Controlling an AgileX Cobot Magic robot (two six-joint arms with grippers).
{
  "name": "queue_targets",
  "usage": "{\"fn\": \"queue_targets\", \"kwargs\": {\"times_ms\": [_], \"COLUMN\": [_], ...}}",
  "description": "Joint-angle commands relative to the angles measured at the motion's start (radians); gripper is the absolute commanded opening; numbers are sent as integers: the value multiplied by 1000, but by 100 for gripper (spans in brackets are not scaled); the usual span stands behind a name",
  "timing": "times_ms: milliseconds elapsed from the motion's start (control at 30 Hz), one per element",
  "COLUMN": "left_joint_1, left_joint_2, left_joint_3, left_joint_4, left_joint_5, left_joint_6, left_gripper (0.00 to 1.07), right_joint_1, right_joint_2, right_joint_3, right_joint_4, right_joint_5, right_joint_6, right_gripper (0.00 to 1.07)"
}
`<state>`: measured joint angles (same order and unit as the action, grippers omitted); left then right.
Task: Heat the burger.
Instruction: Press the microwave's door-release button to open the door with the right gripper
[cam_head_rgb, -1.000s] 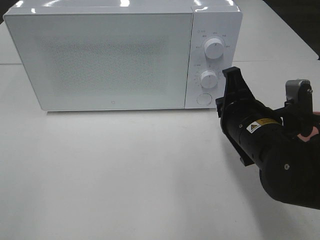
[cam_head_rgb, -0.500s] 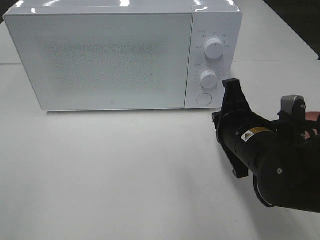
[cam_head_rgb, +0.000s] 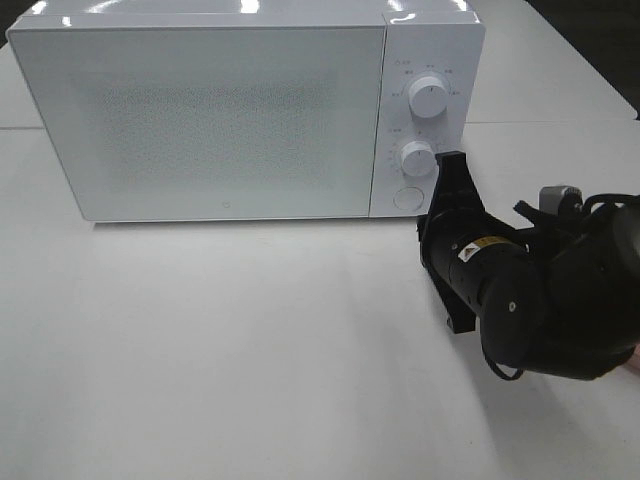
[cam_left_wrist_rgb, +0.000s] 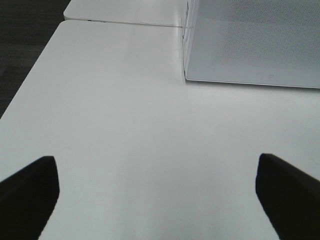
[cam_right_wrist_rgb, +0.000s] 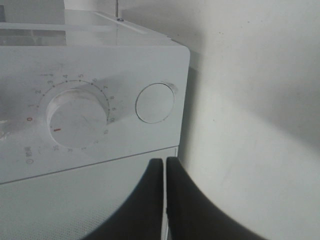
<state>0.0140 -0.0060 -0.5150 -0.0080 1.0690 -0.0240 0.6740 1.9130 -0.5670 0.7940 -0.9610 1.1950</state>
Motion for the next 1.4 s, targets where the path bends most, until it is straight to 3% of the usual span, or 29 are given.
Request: {"fn": "queue_targets", "kwargs": {"times_ms": [33,333,833,1400], "left_joint_1": [-3,-3,-3,-3], "left_joint_2": [-22,-22,-22,-22], "left_joint_3": [0,0,0,0], "left_joint_4": [-2,-2,-2,-2], "left_joint_5": [-1,-1,-1,-1], "left_joint_6": [-1,-1,-1,-1], "left_gripper": [103,103,103,103], "right_joint_1": [-36,-116,-192,-197], "right_joint_2": [24,113,177,242], "right_joint_3": [-35,-106,-215,-249], "right_joint_4": [-54,-160,-227,-246], "right_joint_5": [-6,19,60,17], "right_joint_6": [14,108,127,175], "right_gripper": [0,0,0,0]}}
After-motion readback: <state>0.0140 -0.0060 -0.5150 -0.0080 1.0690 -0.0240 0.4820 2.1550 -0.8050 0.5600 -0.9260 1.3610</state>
